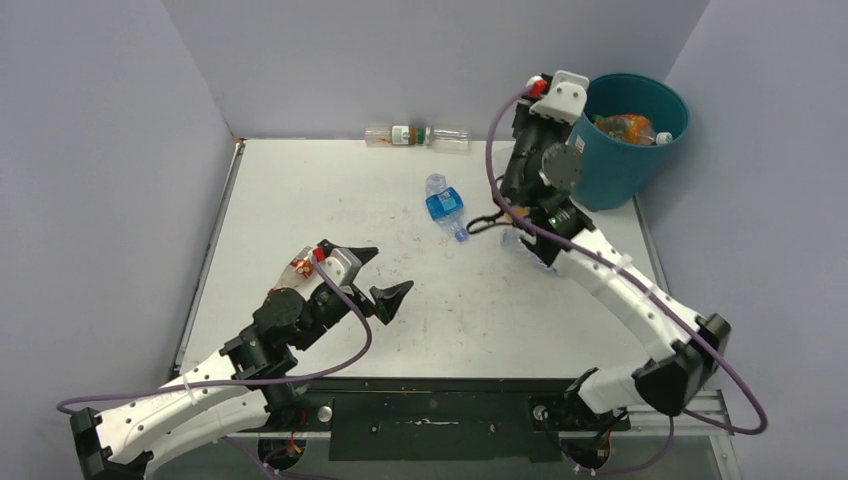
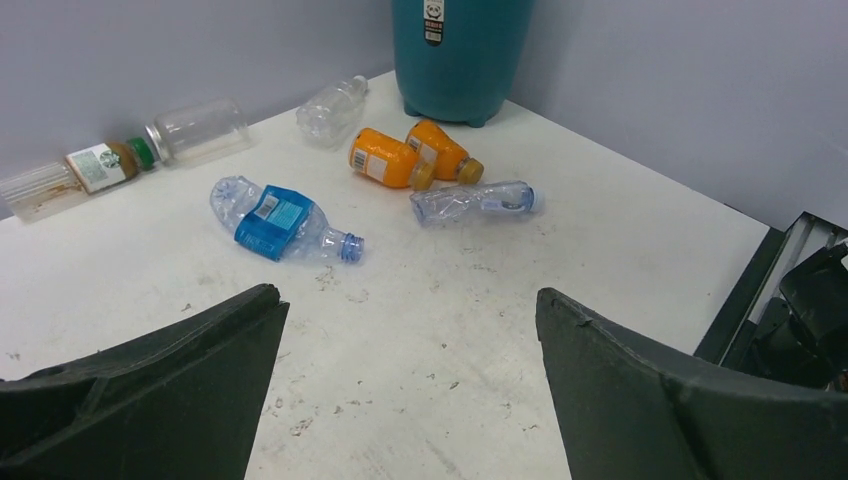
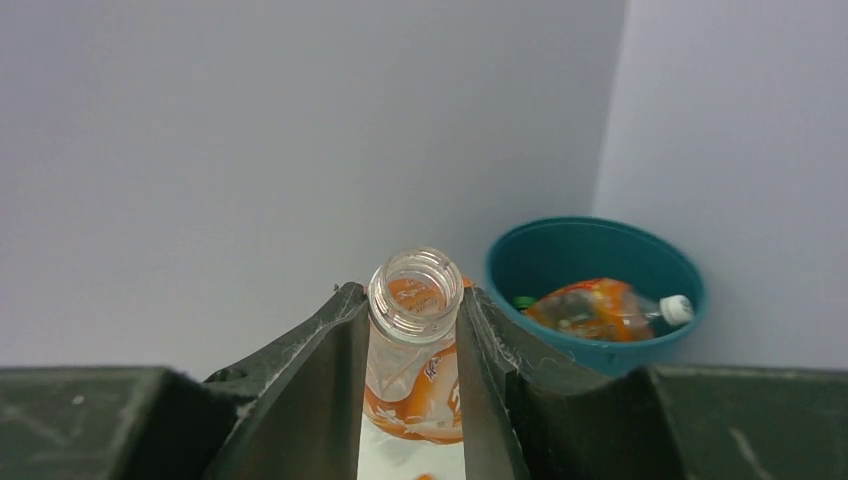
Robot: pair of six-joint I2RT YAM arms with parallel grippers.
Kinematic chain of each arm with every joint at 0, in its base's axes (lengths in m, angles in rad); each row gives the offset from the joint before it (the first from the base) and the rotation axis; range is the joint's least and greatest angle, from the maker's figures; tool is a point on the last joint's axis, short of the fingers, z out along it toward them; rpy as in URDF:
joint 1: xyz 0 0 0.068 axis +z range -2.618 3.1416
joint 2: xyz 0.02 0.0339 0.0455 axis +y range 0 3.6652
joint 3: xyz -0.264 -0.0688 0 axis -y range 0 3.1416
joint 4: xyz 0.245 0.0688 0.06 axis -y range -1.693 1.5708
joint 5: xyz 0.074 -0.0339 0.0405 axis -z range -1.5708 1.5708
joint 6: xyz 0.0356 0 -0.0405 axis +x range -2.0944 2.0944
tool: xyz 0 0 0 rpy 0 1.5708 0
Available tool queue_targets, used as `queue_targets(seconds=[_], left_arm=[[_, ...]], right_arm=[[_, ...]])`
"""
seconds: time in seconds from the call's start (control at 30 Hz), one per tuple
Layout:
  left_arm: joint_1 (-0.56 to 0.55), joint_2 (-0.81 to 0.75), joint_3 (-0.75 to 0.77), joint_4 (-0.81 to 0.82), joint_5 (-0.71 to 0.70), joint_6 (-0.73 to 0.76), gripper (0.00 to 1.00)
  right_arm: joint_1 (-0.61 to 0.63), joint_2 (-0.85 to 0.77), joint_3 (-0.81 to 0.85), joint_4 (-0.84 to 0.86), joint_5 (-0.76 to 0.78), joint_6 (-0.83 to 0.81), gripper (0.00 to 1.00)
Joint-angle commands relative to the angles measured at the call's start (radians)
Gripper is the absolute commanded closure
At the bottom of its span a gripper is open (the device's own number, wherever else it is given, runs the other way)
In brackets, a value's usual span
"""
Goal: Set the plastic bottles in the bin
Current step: Place the plastic bottle in the trash bin.
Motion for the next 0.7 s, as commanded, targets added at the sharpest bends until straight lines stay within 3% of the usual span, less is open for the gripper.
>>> queue_targets(seconds=[0.0,0.3,0.67], left_arm=[[-0.001,0.017,0.006,0.049,-0.018,-0.026,0.04],[0.008,0.026,0.010,0.045,-0.035,-0.047,0.04],[0.057,0.039,0.006,0.072,0.013,-0.078,0.04]], right_arm=[[-0.192,0.137,0.124,0.154,0.054,-0.016,0.95],[-0.385,0.322,0.275,0.302,0.045,-0.105,0.95],[-0.548,0.442,0.386,0.042,-0.025,0.111,0.95]])
